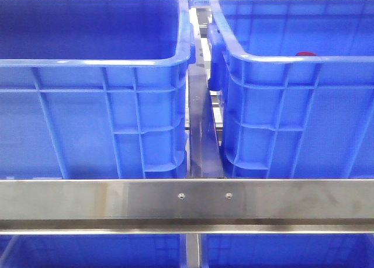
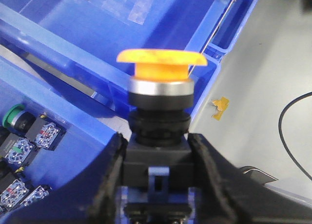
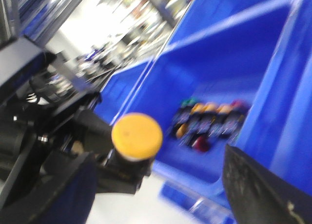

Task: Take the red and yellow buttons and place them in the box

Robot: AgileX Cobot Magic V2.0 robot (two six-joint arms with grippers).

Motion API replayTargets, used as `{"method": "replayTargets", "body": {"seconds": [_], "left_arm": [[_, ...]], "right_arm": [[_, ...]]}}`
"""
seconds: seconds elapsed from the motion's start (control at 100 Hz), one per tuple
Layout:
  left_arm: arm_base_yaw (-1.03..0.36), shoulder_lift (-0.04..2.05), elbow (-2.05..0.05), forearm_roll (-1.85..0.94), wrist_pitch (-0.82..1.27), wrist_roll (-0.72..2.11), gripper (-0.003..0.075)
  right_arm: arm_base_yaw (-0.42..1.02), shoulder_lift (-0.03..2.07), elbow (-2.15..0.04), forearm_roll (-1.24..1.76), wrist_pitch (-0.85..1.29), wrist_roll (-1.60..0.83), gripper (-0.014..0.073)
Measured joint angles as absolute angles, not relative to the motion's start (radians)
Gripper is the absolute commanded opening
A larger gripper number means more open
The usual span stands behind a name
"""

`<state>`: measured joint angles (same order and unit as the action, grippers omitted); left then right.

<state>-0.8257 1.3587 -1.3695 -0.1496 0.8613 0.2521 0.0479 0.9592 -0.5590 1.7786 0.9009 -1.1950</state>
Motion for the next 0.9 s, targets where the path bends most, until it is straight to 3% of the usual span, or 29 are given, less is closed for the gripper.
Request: {"method": "replayTargets", "body": {"seconds": [0.21, 0.73, 0.9], "left_arm": [[-0.826, 1.359, -1.369, -0.15, 0.861, 0.252, -0.0019], [-0.826, 1.359, -1.369, -0.15, 0.861, 0.252, -0.0019], [-0.826, 1.359, -1.369, -0.15, 0.861, 0.252, -0.0019]], "right_arm": [[0.06, 1.07, -0.611, 1.777, 0.999, -1.153, 0.0557], [0.222, 1.234, -0.747, 1.776, 0.978, -1.144, 0.0557], [0.224, 1.267, -0.781, 1.776, 0.98, -1.144, 0.0477]]}}
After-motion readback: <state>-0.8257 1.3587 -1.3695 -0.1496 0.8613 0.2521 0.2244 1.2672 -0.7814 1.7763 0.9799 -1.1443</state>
